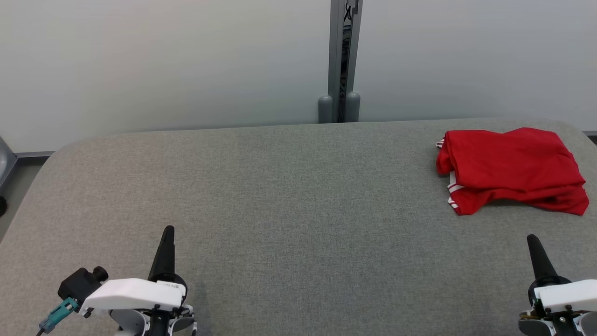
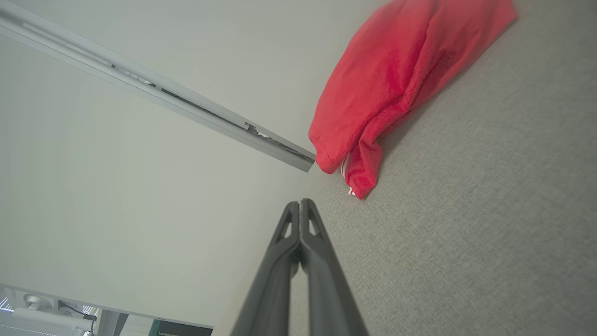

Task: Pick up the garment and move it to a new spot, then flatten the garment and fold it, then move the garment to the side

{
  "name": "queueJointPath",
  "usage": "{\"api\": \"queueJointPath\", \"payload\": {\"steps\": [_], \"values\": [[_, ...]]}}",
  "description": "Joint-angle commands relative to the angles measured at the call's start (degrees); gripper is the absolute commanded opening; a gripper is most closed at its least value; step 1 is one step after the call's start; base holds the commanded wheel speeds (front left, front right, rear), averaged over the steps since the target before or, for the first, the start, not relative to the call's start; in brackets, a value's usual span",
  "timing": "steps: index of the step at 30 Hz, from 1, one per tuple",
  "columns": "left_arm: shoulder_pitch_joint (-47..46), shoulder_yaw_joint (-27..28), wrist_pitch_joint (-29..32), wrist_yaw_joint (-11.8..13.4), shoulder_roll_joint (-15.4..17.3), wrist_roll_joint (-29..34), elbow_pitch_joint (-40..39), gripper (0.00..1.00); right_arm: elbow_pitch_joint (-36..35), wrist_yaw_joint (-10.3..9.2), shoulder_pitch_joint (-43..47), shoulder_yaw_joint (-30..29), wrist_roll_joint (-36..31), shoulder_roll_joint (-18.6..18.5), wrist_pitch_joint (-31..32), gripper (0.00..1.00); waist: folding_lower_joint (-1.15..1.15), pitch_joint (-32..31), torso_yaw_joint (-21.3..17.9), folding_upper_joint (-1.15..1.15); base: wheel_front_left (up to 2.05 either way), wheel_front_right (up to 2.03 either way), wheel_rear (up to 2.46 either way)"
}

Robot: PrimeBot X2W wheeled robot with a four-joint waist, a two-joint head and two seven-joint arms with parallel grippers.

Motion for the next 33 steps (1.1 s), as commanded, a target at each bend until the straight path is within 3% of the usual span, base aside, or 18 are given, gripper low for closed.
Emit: {"api": "queueJointPath", "payload": {"steps": [1,33], "values": [[-1.77,0.2,0.19,-0.35,0.23,-1.42,-0.35,0.0,-0.37,0.01,-1.41,-0.71,1.26,-0.25,0.52,0.0,0.0,0.04,0.0,0.0,0.0,0.0,0.0],[-6.64,0.26,3.18,-2.15,0.34,-17.99,2.04,0.0,0.67,0.0,-4.04,-5.83,16.88,-0.14,6.21,0.0,0.0,1.55,-0.09,0.0,0.0,0.0,0.0]]}}
